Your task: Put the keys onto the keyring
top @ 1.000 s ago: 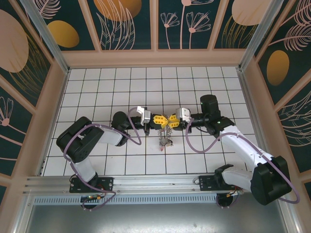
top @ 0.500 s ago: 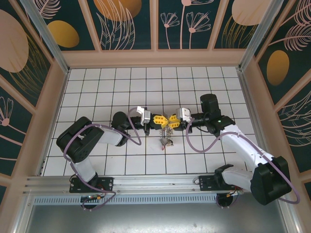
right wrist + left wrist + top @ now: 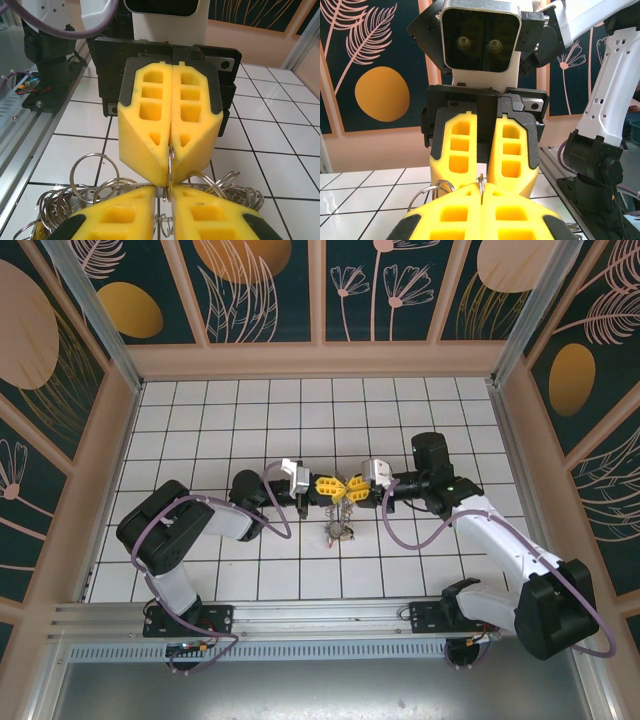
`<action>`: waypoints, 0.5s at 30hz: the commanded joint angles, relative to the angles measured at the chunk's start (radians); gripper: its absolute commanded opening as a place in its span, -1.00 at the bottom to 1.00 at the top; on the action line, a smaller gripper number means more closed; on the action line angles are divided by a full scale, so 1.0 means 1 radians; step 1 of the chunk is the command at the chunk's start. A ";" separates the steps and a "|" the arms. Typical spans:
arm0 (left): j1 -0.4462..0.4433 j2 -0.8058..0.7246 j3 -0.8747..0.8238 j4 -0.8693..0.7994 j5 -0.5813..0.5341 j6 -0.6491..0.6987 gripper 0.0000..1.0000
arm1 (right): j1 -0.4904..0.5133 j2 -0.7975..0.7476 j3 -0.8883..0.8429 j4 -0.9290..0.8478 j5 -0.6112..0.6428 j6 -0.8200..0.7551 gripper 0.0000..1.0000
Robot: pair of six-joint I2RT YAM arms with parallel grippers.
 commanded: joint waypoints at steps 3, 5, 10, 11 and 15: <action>-0.022 0.022 0.030 0.003 0.004 0.010 -1.00 | 0.006 0.004 0.040 0.116 -0.109 0.040 -0.67; -0.023 0.024 0.028 -0.002 0.004 0.015 -1.00 | 0.006 0.007 0.041 0.132 -0.112 0.062 -0.72; -0.022 0.029 0.026 -0.002 -0.001 0.021 -1.00 | 0.006 0.021 0.062 0.111 -0.123 0.066 -0.78; -0.024 0.030 0.026 0.001 0.001 0.019 -1.00 | 0.008 0.022 0.061 0.109 -0.118 0.067 -0.84; -0.025 0.030 0.029 -0.007 0.003 0.016 -1.00 | 0.011 0.018 0.058 0.096 -0.106 0.056 -1.00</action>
